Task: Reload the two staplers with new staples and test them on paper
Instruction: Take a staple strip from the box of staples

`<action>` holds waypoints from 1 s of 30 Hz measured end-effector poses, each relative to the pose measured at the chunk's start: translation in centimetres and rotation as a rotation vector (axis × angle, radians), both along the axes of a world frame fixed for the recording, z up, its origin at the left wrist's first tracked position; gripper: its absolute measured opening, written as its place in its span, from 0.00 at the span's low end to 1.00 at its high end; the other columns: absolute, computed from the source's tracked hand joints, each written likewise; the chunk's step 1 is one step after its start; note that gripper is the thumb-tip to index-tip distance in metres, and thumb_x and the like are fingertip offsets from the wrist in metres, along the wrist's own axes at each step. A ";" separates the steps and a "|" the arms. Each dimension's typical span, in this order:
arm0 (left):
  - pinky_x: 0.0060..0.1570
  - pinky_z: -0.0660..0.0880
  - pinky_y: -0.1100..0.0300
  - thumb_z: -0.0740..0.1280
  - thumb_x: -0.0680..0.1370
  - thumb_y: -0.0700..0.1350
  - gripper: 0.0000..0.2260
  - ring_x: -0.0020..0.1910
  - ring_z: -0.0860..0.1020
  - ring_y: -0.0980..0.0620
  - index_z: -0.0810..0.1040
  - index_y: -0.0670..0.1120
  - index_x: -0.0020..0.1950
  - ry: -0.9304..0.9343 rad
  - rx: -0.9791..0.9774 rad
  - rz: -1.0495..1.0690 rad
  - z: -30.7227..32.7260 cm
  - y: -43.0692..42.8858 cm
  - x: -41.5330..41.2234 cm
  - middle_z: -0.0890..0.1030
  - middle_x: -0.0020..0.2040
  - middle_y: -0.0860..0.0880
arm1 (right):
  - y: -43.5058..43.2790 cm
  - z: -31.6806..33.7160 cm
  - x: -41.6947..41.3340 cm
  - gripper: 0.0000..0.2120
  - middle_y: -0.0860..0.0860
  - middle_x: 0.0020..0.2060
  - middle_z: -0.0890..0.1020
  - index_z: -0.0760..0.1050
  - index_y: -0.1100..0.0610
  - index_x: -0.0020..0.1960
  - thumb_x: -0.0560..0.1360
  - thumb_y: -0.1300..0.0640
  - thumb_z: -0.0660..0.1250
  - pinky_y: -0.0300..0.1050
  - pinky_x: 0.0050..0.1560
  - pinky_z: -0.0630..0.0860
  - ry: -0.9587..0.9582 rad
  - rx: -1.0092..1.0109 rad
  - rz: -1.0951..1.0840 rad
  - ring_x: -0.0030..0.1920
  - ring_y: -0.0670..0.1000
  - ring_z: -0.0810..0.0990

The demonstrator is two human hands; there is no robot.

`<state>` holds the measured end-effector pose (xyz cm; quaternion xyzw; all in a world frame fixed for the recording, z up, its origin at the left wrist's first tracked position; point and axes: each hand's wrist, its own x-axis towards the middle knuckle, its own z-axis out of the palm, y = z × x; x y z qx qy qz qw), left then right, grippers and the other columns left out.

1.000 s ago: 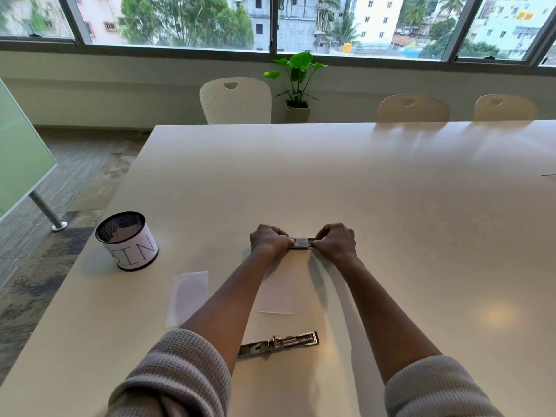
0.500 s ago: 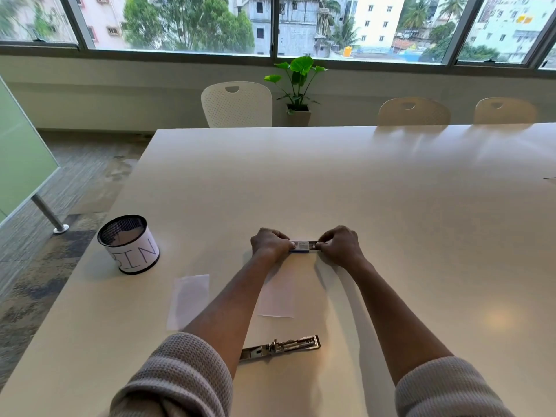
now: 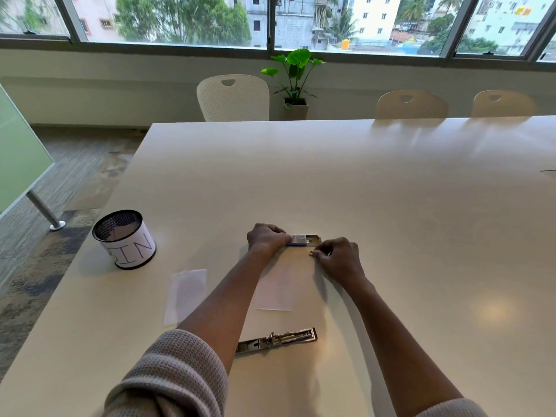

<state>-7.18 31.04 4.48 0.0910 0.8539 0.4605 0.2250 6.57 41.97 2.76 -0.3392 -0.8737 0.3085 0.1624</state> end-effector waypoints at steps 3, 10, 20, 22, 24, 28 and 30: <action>0.58 0.78 0.60 0.77 0.69 0.49 0.10 0.53 0.81 0.53 0.87 0.48 0.47 0.001 0.015 0.010 0.0 -0.2 0.1 0.86 0.49 0.50 | 0.4 0.4 0.0 0.05 0.53 0.43 0.88 0.87 0.56 0.46 0.73 0.57 0.74 0.36 0.48 0.68 0.005 -0.034 0.000 0.46 0.51 0.83; 0.58 0.78 0.58 0.74 0.70 0.47 0.09 0.54 0.81 0.51 0.87 0.48 0.48 0.012 0.024 -0.003 0.0 -0.4 0.2 0.86 0.50 0.48 | 2.0 1.0 -0.7 0.08 0.57 0.48 0.87 0.86 0.60 0.50 0.75 0.59 0.70 0.44 0.60 0.72 0.048 -0.145 -0.176 0.54 0.56 0.83; 0.58 0.78 0.60 0.77 0.70 0.47 0.09 0.52 0.81 0.54 0.87 0.48 0.49 0.036 -0.007 -0.008 -0.2 -0.3 0.1 0.86 0.50 0.49 | 2.2 1.1 -3.0 0.06 0.53 0.40 0.87 0.87 0.53 0.43 0.68 0.53 0.77 0.50 0.54 0.81 -0.006 -0.314 -0.229 0.49 0.56 0.85; 0.57 0.78 0.61 0.78 0.69 0.48 0.10 0.52 0.81 0.54 0.87 0.48 0.48 0.034 -0.003 -0.006 -0.3 -0.2 -0.1 0.86 0.49 0.49 | 2.1 1.1 -3.2 0.06 0.53 0.41 0.87 0.87 0.53 0.43 0.68 0.52 0.77 0.48 0.54 0.80 -0.018 -0.307 -0.229 0.50 0.54 0.84; 0.56 0.78 0.62 0.79 0.68 0.48 0.10 0.50 0.81 0.54 0.87 0.48 0.48 0.030 0.003 -0.002 -0.5 -0.3 -0.2 0.86 0.49 0.49 | 2.0 1.2 -3.3 0.06 0.53 0.43 0.87 0.87 0.52 0.45 0.69 0.52 0.76 0.45 0.52 0.78 -0.025 -0.307 -0.238 0.51 0.53 0.83; 0.55 0.77 0.64 0.79 0.68 0.48 0.11 0.47 0.78 0.55 0.87 0.48 0.48 0.040 0.014 -0.004 -0.8 -0.3 -0.3 0.85 0.49 0.49 | 1.9 1.1 -3.5 0.06 0.52 0.43 0.87 0.87 0.52 0.45 0.69 0.53 0.77 0.40 0.47 0.74 -0.019 -0.335 -0.246 0.50 0.52 0.83; 0.52 0.75 0.66 0.79 0.69 0.48 0.11 0.46 0.78 0.56 0.87 0.47 0.48 0.044 0.015 -0.002 -0.8 -0.3 -0.3 0.85 0.49 0.49 | 1.9 1.1 -3.6 0.07 0.51 0.43 0.87 0.87 0.52 0.45 0.68 0.52 0.77 0.39 0.46 0.73 -0.012 -0.338 -0.236 0.49 0.51 0.83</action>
